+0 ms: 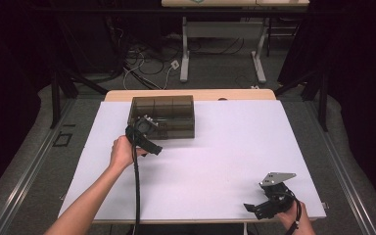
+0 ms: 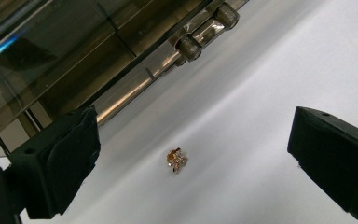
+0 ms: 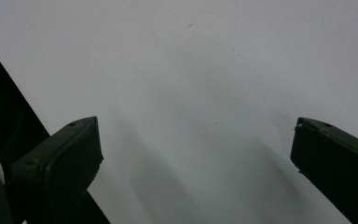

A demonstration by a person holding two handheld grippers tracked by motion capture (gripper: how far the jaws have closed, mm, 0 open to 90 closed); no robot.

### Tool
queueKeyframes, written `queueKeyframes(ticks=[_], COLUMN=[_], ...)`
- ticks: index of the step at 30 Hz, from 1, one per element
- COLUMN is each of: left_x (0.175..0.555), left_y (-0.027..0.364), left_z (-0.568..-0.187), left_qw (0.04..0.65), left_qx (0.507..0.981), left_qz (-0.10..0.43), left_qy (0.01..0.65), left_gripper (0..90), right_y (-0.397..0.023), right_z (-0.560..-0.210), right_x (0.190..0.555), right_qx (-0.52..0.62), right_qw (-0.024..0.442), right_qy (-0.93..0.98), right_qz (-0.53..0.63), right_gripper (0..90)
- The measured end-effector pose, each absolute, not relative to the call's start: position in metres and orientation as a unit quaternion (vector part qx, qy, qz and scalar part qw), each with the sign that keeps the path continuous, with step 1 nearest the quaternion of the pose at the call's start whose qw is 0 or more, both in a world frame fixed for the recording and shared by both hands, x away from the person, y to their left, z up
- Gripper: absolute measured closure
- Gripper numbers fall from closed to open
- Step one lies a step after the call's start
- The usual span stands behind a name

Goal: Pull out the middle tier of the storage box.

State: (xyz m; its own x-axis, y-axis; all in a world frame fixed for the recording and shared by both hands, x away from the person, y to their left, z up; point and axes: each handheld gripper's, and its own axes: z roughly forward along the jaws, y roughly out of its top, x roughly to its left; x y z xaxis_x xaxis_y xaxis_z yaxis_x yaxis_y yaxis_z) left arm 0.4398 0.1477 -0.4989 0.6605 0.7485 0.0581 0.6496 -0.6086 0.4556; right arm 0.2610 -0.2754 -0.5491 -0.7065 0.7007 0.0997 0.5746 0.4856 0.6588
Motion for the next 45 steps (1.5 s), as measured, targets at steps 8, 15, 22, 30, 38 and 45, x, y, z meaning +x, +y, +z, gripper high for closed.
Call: queueKeyframes(ticks=[8,15,22,30,38,45], left_x=[0.437,0.433,0.429,0.431,0.435,0.439], left_y=[0.159,0.166,0.168,0.163,0.157,0.155], left_z=[-0.498,-0.492,-0.487,-0.487,-0.491,-0.495], left_qw=[0.230,0.245,0.257,0.247,0.236,0.229], left_qx=[0.892,0.890,0.895,0.899,0.901,0.905], left_qz=[0.130,0.157,0.190,0.228,0.258,0.262], left_qy=[0.368,0.352,0.311,0.281,0.258,0.246], left_gripper=[8.3,22.6,33.3,42.6,49.8,55.0], right_y=[-0.275,-0.275,-0.275,-0.275,-0.275,-0.275], right_z=[-0.549,-0.548,-0.549,-0.549,-0.549,-0.549], right_x=[0.261,0.261,0.261,0.261,0.261,0.261], right_qx=[0.375,0.371,0.372,0.371,0.370,0.369], right_qw=[0.091,0.089,0.089,0.088,0.086,0.084], right_qy=[0.857,0.860,0.860,0.861,0.862,0.862], right_qz=[0.343,0.338,0.337,0.336,0.336,0.336], right_gripper=[1.3,1.3,1.3,1.3,1.4,1.3])
